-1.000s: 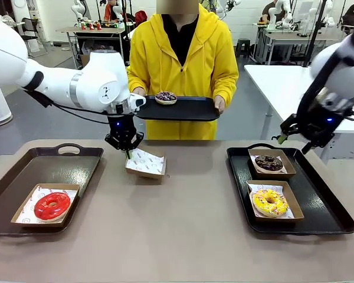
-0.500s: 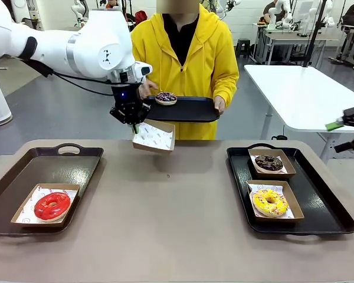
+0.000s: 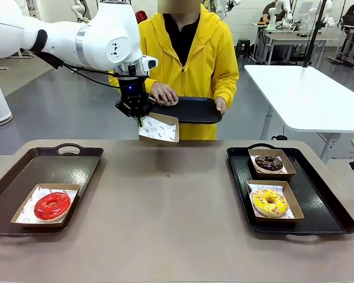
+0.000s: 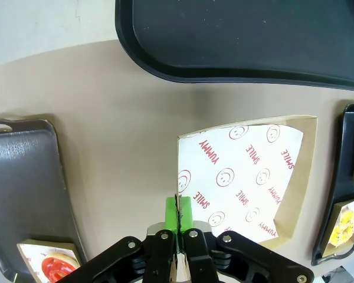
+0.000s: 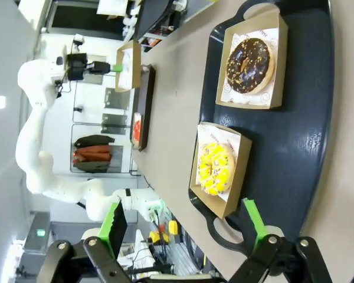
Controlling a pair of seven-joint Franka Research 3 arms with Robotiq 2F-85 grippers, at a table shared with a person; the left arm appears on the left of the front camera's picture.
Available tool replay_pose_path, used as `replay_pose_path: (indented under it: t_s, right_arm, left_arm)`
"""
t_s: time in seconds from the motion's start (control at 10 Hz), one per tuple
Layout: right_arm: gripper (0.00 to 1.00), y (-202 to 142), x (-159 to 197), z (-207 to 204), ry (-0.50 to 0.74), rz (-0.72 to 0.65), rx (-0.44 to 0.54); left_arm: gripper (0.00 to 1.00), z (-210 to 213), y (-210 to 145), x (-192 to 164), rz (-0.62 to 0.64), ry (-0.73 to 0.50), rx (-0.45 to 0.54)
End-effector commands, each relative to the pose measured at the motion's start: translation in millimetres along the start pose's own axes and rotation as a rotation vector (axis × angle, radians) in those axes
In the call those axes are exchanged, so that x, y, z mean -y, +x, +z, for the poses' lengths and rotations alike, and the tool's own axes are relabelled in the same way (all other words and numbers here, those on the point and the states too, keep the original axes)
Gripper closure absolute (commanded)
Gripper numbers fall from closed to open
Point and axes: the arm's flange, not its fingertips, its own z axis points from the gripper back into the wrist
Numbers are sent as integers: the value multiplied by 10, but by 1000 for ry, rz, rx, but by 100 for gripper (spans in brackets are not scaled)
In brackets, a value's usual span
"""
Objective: Individually package the donuts and arrange them on the tray.
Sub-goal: Place the picked Paper togo box on the Handle tray while simultaneously picking up another Paper togo box from the table with the other hand, then place the picked Paper togo box on the Handle tray.
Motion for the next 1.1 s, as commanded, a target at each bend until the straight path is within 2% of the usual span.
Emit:
replay_pose_path:
  t_s: [0.0,0.2,0.3,1.0]
  right_arm:
    - [0,25,104,81,21,57,-21]
    - [0,114,109,-15,4,108,25]
    - [0,-14,106,25,18,44,-6]
    - [0,-14,106,25,18,44,-6]
  left_arm:
    - [100,21,-61,-43,-15,-10,1]
    - [100,21,-61,-43,-15,-10,1]
    - [100,21,-61,-43,-15,-10,1]
    - [100,21,-61,-43,-15,-10,1]
